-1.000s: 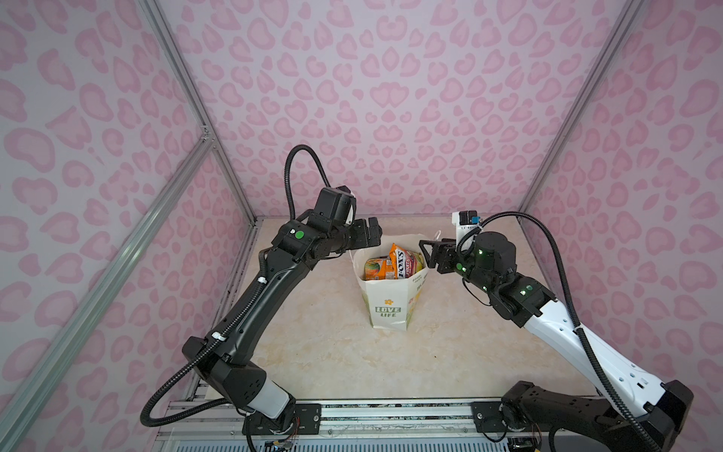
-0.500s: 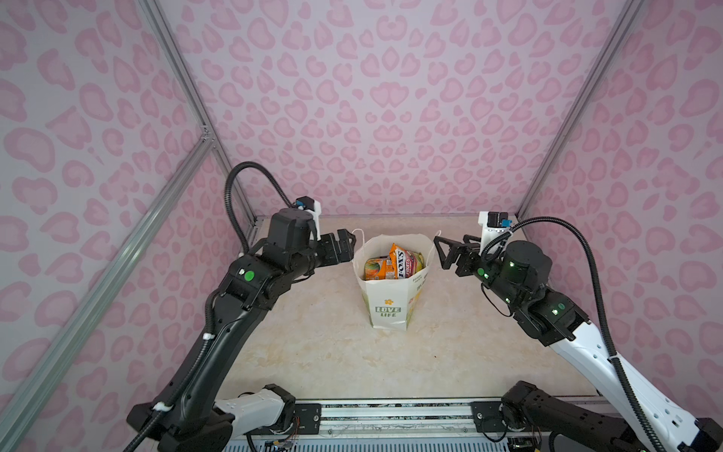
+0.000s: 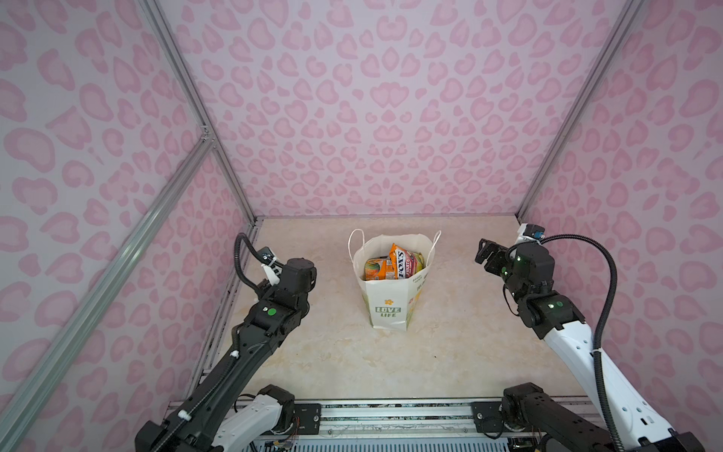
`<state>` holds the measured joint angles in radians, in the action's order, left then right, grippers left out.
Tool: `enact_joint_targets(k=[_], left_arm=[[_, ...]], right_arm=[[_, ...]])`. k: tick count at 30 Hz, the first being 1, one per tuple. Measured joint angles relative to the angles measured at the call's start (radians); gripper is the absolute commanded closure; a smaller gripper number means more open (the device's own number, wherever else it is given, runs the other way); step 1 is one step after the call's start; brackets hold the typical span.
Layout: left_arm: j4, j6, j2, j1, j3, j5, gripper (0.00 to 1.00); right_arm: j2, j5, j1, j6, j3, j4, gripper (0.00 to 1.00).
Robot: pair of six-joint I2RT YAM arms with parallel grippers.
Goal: Place the snacks into the paper bag
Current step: Reset both arms
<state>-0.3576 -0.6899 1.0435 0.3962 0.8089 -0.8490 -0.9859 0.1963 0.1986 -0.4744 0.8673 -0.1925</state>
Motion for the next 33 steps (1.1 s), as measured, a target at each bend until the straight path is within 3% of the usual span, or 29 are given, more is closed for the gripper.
enact_joint_targets(k=[5,10,16,27,33], left_arm=[[0.224,0.027,0.138,-0.032,-0.139,-0.206,0.03],[0.549,0.219,0.252,-0.135,-0.248,-0.212,0.02],[0.836,0.433,0.247,-0.223,-0.332,-0.043,0.02],[1.189,0.553,0.360,-0.266,-0.488,0.145,0.03],[1.310,0.593,0.389,-0.333,-0.519,0.357,0.02]], right_arm=[[-0.011,0.076,-0.055,0.045,-0.246,0.206,0.02],[-0.112,0.085,-0.126,0.076,-0.377,0.413,0.02],[-0.240,0.104,-0.138,0.145,-0.441,0.632,0.01],[-0.299,0.134,-0.141,0.254,-0.428,0.750,0.01],[-0.323,0.144,-0.135,0.360,-0.513,0.864,0.01]])
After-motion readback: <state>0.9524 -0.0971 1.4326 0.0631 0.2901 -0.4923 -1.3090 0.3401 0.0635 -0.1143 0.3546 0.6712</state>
